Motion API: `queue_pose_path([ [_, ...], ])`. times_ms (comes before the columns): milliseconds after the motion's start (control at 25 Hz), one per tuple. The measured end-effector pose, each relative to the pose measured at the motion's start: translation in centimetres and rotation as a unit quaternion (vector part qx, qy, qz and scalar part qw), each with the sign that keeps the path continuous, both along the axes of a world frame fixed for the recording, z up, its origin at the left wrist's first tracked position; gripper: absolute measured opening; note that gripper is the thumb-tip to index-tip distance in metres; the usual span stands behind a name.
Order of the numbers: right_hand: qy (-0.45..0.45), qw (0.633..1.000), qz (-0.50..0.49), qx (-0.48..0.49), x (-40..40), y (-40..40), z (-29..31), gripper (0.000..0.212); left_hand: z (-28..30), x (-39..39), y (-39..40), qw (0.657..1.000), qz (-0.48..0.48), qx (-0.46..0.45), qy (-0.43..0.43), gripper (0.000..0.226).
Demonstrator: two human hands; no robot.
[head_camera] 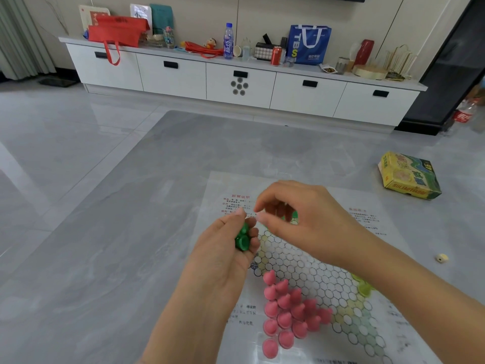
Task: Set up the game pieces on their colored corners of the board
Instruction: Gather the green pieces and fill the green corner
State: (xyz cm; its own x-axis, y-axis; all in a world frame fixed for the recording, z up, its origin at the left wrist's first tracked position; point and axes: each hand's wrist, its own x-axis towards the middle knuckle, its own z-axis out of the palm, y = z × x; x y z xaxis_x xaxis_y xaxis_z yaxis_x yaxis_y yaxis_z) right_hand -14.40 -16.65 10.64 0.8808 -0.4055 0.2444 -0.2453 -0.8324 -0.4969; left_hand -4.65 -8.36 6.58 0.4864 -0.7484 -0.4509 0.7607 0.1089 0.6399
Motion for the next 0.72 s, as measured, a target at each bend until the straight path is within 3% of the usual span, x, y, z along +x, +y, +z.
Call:
queue_pose_path([
  [120, 0.010, 1.000, 0.021, 0.001, 0.51, 0.52, -0.45, 0.010, -0.02, -0.14, -0.09, 0.999, -0.009, -0.025, -0.029, 0.021],
  [280, 0.022, 1.000, 0.001, 0.001, 1.04, 0.72, -1.03, 0.012, 0.06, -0.17, 0.00, 0.999, 0.003, -0.037, -0.003, 0.026],
  [520, 0.049, 0.992, -0.006, 0.114, 0.31, -0.08, -0.24, 0.016, 0.22, -0.24, 0.06, 1.000, 0.009, 0.006, -0.008, 0.021],
  [720, 0.021, 0.997, -0.023, 0.073, 0.63, 0.11, -0.08, 0.012, 0.30, -0.51, -0.03, 0.999, -0.001, 0.040, -0.027, 0.018],
])
